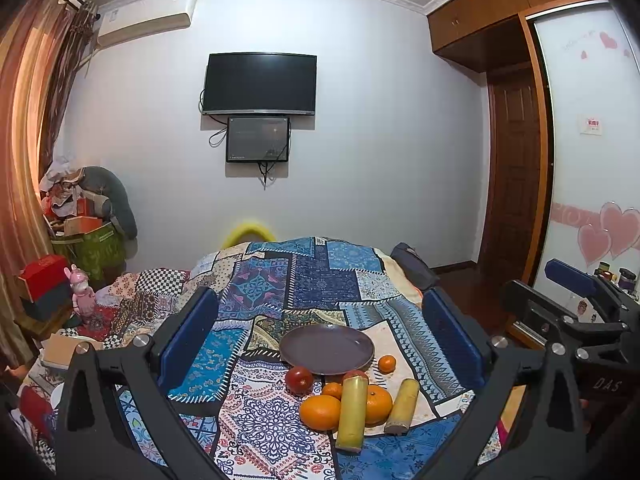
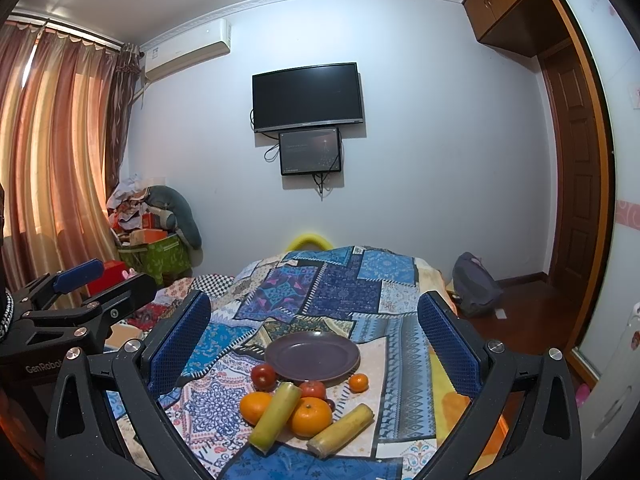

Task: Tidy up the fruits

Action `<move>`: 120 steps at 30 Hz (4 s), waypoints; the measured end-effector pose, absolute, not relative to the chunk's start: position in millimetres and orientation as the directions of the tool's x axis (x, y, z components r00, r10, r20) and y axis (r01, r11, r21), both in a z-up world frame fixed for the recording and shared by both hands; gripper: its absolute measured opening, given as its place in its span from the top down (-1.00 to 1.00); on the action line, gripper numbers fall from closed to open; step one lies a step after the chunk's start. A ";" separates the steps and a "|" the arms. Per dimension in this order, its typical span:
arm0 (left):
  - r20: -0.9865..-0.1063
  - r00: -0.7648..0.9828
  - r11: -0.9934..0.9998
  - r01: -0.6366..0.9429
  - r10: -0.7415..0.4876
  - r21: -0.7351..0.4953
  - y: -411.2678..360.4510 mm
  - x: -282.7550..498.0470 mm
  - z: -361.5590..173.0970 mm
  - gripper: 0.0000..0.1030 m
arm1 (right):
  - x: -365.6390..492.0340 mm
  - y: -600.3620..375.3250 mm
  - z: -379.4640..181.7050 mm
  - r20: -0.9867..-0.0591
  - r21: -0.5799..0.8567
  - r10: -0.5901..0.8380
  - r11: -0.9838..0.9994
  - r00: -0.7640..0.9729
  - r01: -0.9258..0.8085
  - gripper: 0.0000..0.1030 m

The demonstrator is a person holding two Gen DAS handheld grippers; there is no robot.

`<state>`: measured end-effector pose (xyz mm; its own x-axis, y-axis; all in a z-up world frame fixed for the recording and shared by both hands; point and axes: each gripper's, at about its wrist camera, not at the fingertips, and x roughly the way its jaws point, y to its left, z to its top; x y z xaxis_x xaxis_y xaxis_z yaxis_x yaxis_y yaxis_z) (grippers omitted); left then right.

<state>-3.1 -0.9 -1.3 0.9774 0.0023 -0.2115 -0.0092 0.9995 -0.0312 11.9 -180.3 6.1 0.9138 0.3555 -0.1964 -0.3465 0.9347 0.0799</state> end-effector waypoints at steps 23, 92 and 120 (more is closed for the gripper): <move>-0.245 0.970 0.999 -0.001 -0.009 -0.038 -3.1 6.7 -10.0 -0.88 | 14.9 -182.2 -2.5 -0.224 0.075 0.360 0.933 0.906 -0.352 -0.94; -0.831 0.514 0.977 0.130 -0.213 -0.170 -40.9 138.7 -219.1 0.28 | 151.7 -210.2 -194.2 -0.801 0.209 0.344 0.928 0.489 -0.310 0.22; -0.854 0.494 0.986 0.108 -0.165 -0.127 -35.7 123.7 -211.1 0.34 | 134.4 -209.8 -194.7 -0.795 0.236 0.401 0.896 0.456 -0.377 0.31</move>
<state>123.7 -35.7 -211.1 0.4940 -0.1646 -0.8537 0.1082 0.9859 -0.1275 134.4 -209.8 -194.7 0.4557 0.4010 -0.7947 -0.3773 0.8956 0.2356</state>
